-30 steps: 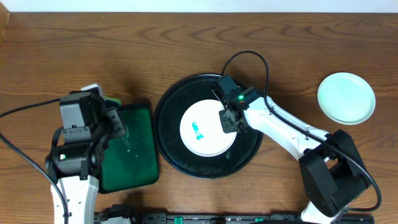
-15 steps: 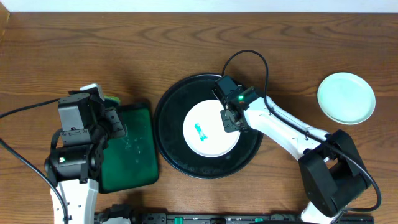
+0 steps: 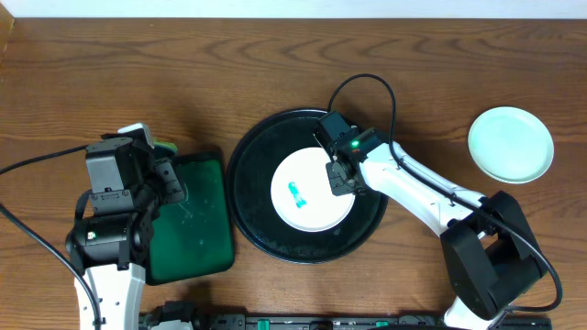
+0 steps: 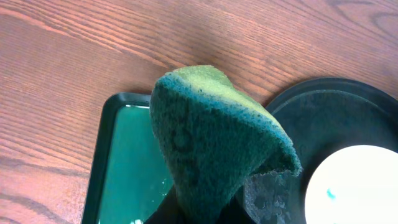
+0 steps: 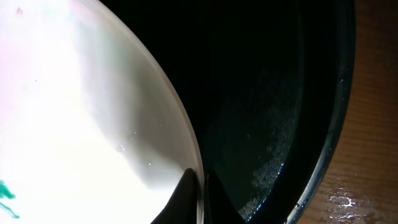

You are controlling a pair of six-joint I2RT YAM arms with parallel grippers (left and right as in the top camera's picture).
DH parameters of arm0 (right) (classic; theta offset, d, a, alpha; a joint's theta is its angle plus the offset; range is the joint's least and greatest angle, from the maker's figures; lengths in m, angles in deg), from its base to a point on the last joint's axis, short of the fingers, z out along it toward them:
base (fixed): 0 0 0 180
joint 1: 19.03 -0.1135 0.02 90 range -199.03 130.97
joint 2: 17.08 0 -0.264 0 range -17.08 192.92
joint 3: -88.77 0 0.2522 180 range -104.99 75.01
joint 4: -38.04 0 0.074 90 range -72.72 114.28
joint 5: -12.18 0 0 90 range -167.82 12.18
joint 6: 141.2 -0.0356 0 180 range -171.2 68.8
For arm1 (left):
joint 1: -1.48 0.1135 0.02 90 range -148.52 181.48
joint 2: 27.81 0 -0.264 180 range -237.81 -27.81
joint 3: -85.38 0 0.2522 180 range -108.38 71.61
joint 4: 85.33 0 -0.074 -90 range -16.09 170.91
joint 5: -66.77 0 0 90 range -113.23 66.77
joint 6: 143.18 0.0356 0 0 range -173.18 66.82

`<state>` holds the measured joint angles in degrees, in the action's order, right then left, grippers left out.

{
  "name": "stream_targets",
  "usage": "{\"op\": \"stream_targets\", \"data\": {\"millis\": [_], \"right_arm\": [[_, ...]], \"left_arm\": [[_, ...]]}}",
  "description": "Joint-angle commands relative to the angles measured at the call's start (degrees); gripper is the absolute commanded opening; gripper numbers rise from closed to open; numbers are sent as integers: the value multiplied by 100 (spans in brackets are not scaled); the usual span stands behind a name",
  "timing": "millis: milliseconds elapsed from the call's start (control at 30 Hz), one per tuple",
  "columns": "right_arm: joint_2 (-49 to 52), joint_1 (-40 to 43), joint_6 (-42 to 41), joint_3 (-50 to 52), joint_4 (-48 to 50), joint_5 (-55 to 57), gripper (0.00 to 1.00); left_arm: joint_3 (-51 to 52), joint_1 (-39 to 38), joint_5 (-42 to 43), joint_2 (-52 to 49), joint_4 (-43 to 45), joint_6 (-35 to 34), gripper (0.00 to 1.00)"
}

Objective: Clean dirty plates on tray and stack at the side

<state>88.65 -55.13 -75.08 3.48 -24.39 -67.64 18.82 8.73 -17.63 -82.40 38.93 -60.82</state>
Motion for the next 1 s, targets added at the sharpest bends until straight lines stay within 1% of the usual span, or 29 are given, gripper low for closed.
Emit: {"op": "stream_targets", "data": {"millis": [0, 267, 333, 433, 533, 600, 700, 767, 800, 900, 933, 967], "right_arm": [[52, -33, 37, 50, -22, 243, 1], [52, -33, 37, 50, 4, 240, 1], [52, -33, 37, 52, 11, 205, 1], [52, -33, 37, 50, 48, 131, 1], [52, -33, 35, 50, 70, 46, 1], [52, -33, 35, 50, 66, 22, 1], [52, -33, 35, 50, 66, 22, 1], [52, -33, 35, 50, 63, 11, 1], [52, -33, 37, 50, 66, -2, 1], [52, -33, 37, 50, 114, -13, 1], [52, -31, 35, 50, 133, -15, 1], [52, -31, 35, 50, 140, -15, 1]], "left_arm": [[7, 2, -46, 37, 31, 57, 7], [7, 2, -46, 24, 35, 52, 7], [7, 2, -46, -85, 17, -37, 7], [7, 4, -48, -520, -184, -313, 7], [7, 7, 22, -1215, -452, -584, 7], [7, 7, 216, -1698, -557, -621, 7], [7, 7, 654, -2159, -492, -621, 7], [7, 7, 1176, -2214, -330, -616, 7], [7, 7, 1502, -2208, -240, -603, 7], [7, 7, 3029, -2170, 107, -588, 7], [7, 0, 3438, -2173, 184, -649, 7], [7, -11, 3672, -2175, 216, -717, 7]]}}
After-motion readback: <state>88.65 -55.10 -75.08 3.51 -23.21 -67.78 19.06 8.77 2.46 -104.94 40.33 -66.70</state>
